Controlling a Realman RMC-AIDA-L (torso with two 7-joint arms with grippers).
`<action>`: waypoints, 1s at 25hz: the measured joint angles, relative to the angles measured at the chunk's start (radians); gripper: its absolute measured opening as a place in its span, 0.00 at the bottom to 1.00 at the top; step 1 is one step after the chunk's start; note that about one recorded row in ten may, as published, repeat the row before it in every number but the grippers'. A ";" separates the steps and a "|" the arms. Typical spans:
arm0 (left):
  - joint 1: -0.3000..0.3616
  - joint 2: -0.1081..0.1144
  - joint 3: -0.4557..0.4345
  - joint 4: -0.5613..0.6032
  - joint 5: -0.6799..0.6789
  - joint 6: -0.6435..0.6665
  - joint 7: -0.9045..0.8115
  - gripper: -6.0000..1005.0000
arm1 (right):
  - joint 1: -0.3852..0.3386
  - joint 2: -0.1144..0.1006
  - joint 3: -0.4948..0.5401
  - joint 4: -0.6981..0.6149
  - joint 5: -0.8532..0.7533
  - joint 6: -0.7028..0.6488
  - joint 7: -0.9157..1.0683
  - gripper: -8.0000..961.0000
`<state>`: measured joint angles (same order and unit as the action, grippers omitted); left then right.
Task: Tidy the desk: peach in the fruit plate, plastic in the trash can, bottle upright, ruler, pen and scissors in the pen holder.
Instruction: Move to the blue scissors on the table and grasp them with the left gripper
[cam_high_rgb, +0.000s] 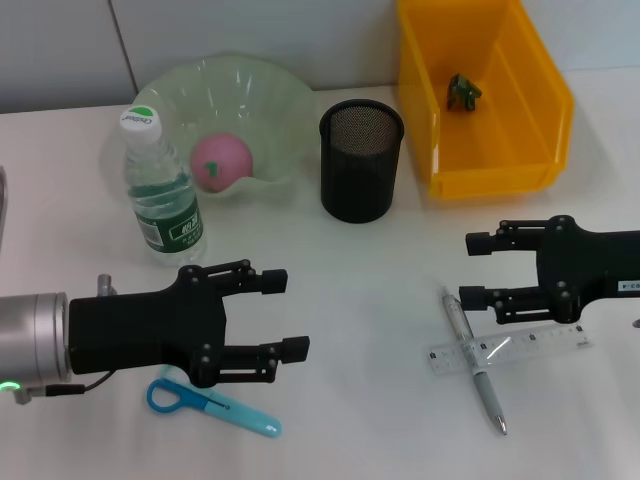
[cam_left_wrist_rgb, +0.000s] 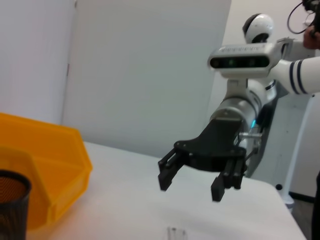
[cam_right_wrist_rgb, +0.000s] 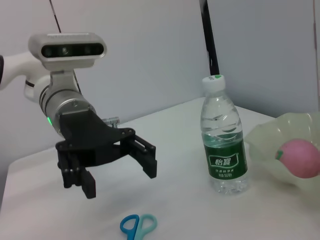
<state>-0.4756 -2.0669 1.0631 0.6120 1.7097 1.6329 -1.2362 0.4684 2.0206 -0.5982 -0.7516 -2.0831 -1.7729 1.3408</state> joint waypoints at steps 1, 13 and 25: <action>0.000 0.000 0.000 0.000 0.000 0.000 0.000 0.81 | 0.000 0.000 0.000 0.000 0.000 0.000 0.000 0.77; -0.022 -0.001 0.042 -0.001 0.019 -0.058 -0.004 0.81 | 0.066 -0.040 -0.015 -0.008 -0.041 -0.006 0.196 0.77; -0.028 0.001 0.058 -0.002 0.032 -0.078 0.009 0.81 | 0.193 -0.080 -0.050 -0.053 -0.155 -0.048 0.408 0.77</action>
<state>-0.5031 -2.0662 1.1206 0.6104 1.7415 1.5545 -1.2274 0.6614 1.9403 -0.6478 -0.8043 -2.2386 -1.8209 1.7486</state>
